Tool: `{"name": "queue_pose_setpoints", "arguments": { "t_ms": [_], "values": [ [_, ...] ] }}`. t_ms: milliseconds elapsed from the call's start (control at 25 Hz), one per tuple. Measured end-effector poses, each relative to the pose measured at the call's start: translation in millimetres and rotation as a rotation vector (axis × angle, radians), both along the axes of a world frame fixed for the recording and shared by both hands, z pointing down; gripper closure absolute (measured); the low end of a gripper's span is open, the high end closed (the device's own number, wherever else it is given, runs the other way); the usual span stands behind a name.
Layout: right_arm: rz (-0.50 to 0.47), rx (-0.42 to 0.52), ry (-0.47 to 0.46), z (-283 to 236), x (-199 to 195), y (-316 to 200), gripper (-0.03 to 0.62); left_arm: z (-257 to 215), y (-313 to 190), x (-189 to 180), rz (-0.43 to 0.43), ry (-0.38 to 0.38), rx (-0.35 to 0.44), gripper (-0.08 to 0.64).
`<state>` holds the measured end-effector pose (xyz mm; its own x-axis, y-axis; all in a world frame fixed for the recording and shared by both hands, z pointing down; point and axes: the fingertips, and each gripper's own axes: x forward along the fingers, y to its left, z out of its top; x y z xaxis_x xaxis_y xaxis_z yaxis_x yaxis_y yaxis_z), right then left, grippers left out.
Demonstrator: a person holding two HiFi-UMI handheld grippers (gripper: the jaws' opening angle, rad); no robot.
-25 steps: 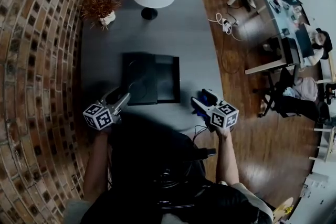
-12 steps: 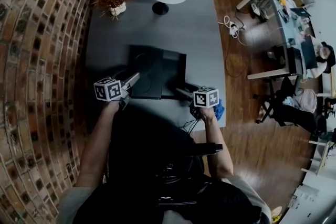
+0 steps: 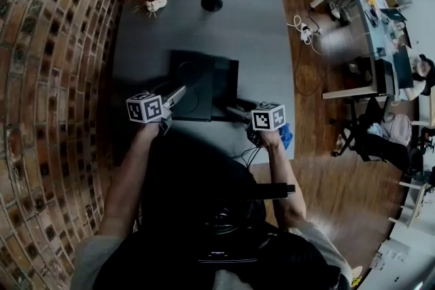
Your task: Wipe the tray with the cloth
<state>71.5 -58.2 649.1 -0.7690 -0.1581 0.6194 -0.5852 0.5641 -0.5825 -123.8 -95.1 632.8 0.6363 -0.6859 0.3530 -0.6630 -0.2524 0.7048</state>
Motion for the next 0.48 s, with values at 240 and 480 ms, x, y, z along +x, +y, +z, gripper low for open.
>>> {"name": "queue_pose_setpoints", "arguments": {
  "t_ms": [240,480],
  "values": [
    [-0.025,0.016,-0.029,1.1,-35.5,1.8,0.293,1.0,1.3,1.3,0.001,-0.002,-0.003,0.296],
    [-0.109,0.017,-0.062,0.9,-89.0,12.3,0.293,0.8,0.3,0.4,0.003,-0.005,-0.007,0.296]
  ]
}}
